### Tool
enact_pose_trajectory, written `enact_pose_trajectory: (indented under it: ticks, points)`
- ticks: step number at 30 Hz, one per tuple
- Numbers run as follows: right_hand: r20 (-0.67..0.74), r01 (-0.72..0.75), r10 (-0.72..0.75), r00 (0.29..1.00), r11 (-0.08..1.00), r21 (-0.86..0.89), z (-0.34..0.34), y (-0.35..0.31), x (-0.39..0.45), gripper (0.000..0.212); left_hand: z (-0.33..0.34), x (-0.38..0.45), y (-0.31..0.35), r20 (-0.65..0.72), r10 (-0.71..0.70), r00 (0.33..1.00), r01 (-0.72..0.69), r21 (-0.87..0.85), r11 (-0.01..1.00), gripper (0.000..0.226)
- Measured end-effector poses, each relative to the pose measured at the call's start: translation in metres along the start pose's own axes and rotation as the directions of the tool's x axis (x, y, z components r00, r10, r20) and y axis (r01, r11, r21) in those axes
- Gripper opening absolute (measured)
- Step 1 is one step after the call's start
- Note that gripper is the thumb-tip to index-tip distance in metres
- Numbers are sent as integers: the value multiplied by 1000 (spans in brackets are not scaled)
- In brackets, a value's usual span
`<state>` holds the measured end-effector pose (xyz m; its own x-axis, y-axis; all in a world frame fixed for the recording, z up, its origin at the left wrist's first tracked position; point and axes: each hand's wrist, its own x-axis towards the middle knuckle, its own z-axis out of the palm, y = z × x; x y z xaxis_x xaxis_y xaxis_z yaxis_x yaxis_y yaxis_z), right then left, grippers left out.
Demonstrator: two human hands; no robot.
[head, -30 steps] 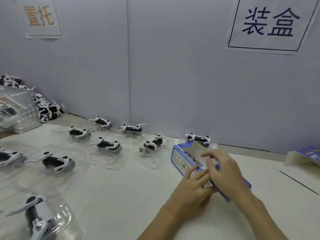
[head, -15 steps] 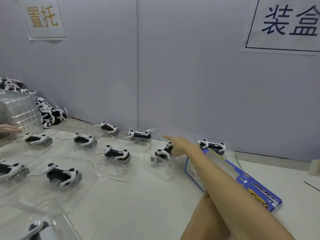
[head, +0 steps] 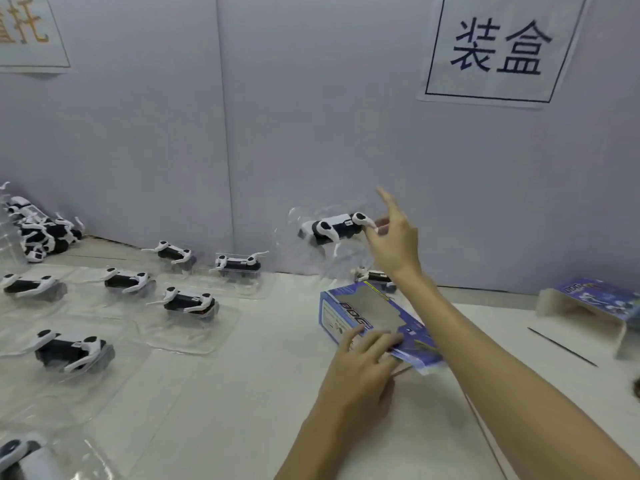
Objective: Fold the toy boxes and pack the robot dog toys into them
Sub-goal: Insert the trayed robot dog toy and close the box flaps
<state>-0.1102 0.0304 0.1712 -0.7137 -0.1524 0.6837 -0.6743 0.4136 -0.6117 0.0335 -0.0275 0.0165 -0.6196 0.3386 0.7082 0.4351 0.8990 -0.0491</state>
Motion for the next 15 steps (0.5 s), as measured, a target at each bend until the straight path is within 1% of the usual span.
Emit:
enact_pose_trajectory:
  ticks: [1, 2, 3, 5, 6, 7, 9, 10, 11, 13, 15]
  points:
    - [-86, -44, 48, 995, 998, 44, -20, 3, -1, 68, -15, -3, 5, -43, -68, 997, 68, -2, 998, 34]
    - [-158, -83, 94, 983, 994, 74, -41, 7, -4, 67, -18, -6, 3, -152, -111, 982, 119, 43, 992, 40]
    - [-209, -120, 137, 968, 989, 90, -61, 13, -9, 67, -26, -8, -4, -172, -177, 969, 192, 74, 979, 46]
    - [-246, -218, 237, 940, 971, 102, -93, 29, -24, 66, -31, -5, 4, -120, -250, 961, 260, 77, 963, 54]
    - [-240, -280, 299, 924, 954, 111, -105, 39, -34, 67, -30, -5, 4, -150, -284, 947, 297, 69, 952, 58]
    - [-219, -345, 367, 904, 929, 133, -113, 48, -45, 68, -34, -6, -1, -121, -360, 925, 367, 41, 929, 61]
    - [-124, -474, 511, 851, 847, 240, -122, 67, -70, 69, -38, -9, -13, -120, -424, 898, 432, 56, 900, 66]
    - [-52, -535, 577, 815, 784, 314, -123, 74, -83, 68, -36, -9, -12, -115, -449, 886, 457, 54, 888, 68]
    - [23, -594, 631, 775, 716, 367, -122, 81, -97, 63, -36, -7, -7, -74, -468, 881, 471, 34, 882, 70]
    - [181, -691, 686, 705, 609, 389, -117, 92, -121, 50, -31, -6, -4, -51, -490, 870, 489, -34, 872, 77]
    - [362, -759, 668, 650, 550, 348, -113, 99, -139, 50, -28, -7, -6, -39, -514, 857, 507, -114, 855, 80]
